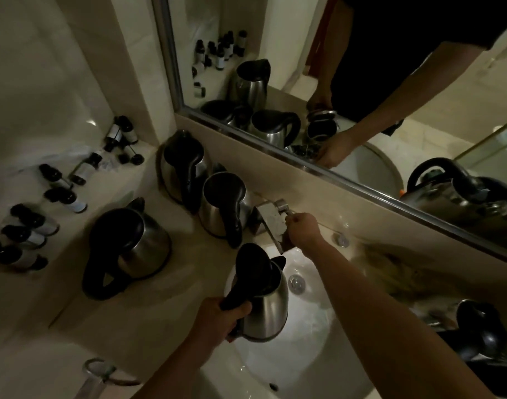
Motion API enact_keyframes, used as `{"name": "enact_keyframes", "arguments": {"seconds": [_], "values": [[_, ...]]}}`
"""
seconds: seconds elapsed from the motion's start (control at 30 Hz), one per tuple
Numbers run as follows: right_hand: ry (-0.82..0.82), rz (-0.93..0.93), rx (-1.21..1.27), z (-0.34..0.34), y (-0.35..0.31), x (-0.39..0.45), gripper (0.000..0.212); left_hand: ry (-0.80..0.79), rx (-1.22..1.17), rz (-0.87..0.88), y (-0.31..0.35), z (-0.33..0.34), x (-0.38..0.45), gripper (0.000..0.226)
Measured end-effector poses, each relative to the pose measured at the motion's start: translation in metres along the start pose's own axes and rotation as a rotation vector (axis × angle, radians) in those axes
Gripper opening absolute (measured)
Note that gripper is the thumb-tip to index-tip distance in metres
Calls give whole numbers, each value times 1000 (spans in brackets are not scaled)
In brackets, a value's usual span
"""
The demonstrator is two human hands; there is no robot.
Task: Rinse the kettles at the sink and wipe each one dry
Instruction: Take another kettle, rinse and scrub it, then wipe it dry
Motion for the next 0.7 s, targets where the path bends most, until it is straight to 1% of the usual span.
{"name": "enact_keyframes", "arguments": {"seconds": [0.07, 0.2, 0.27, 0.33, 0.37, 0.4, 0.43, 0.47, 0.5, 0.53, 0.57, 0.6, 0.7], "values": [[28, -8, 64, -7, -1, 9, 26, -2, 59, -10, 0, 4, 13, 40], [9, 50, 414, -7, 12, 19, 22, 28, 183, 20, 4, 9, 39, 26], [102, 87, 482, -5, 35, 1, 32, 47, 227, 38, 1, 9, 51, 18], [247, 186, 384, -6, 73, -30, 49, 48, 191, 24, -2, 10, 59, 17], [240, 234, 314, -2, 95, -45, 58, 40, 178, 9, -2, 12, 60, 16], [167, 243, 265, 5, 112, -57, 68, 28, 161, 0, -2, 14, 63, 22], [42, 219, 243, 15, 123, -67, 81, 10, 172, 4, 0, 16, 65, 27], [-79, 164, 241, 25, 130, -73, 98, -10, 200, 10, 0, 20, 67, 30], [-154, 85, 233, 32, 133, -77, 111, -24, 241, 19, 1, 23, 69, 30], [-185, -2, 229, 37, 134, -78, 116, -32, 276, 14, 1, 26, 71, 33], [-177, -66, 227, 40, 133, -77, 117, -31, 299, 9, 0, 29, 73, 32], [-155, -106, 229, 41, 131, -77, 115, -20, 302, 3, -1, 30, 74, 24], [-118, -121, 176, 42, 123, -71, 110, 20, 304, 26, -3, 29, 82, 13]]}}
Point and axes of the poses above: each hand's wrist, its own x-axis towards the middle knuckle, its own z-axis out of the palm, y = z × x, the point moved 3 cm from there along x, towards the middle knuckle, and after that the axes turned 2 degrees about x, right-handed, at the moved point
